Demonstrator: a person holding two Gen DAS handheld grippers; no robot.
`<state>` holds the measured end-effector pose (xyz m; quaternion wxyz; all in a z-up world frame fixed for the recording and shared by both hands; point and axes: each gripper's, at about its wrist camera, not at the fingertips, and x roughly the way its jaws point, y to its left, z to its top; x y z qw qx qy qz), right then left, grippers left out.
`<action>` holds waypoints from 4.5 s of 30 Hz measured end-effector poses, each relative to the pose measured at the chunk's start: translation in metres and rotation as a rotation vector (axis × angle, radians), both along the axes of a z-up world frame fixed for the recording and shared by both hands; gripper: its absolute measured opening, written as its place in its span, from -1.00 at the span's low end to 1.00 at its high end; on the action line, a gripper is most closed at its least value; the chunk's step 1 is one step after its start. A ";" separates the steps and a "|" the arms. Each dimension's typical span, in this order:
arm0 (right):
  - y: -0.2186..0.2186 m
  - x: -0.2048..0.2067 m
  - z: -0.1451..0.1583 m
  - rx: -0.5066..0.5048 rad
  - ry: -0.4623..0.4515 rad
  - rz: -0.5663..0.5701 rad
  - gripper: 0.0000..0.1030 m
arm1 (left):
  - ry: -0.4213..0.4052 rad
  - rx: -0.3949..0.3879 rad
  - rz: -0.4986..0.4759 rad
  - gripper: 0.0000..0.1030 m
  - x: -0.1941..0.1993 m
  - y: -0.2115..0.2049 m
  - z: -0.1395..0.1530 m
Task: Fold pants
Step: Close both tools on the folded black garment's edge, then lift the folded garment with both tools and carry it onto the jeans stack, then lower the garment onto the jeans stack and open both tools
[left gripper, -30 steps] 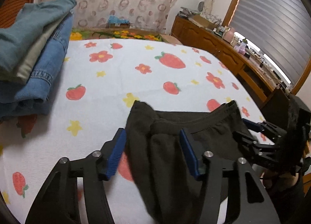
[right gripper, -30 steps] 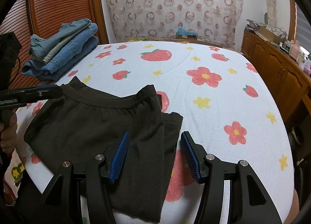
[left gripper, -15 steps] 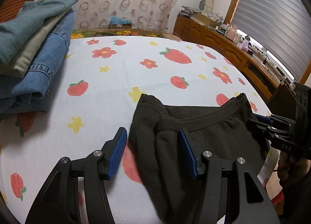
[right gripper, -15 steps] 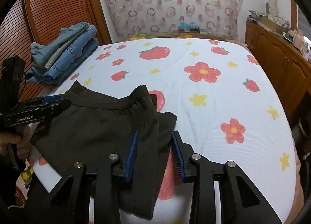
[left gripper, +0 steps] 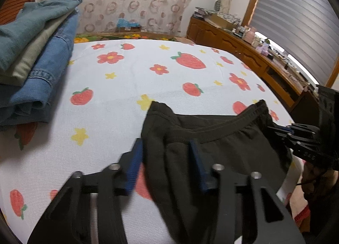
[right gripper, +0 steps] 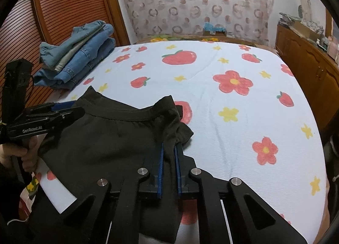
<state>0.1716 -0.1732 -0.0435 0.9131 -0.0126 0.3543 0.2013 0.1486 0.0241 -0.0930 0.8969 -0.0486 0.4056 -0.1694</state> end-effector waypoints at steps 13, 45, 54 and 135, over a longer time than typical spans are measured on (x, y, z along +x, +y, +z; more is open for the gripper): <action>0.000 -0.012 0.008 0.024 -0.055 0.004 -0.84 | -0.056 0.001 -0.019 -0.66 -0.016 -0.006 0.009; 0.006 -0.069 0.079 0.018 -0.304 0.073 -0.84 | -0.355 -0.026 0.001 -0.69 -0.080 0.006 0.110; 0.027 -0.050 0.099 -0.019 -0.343 0.134 -0.84 | -0.387 -0.018 0.059 -0.69 -0.070 0.035 0.122; 0.081 0.122 0.144 0.017 -0.311 0.338 -0.27 | -0.371 0.147 0.472 0.46 -0.031 0.132 0.136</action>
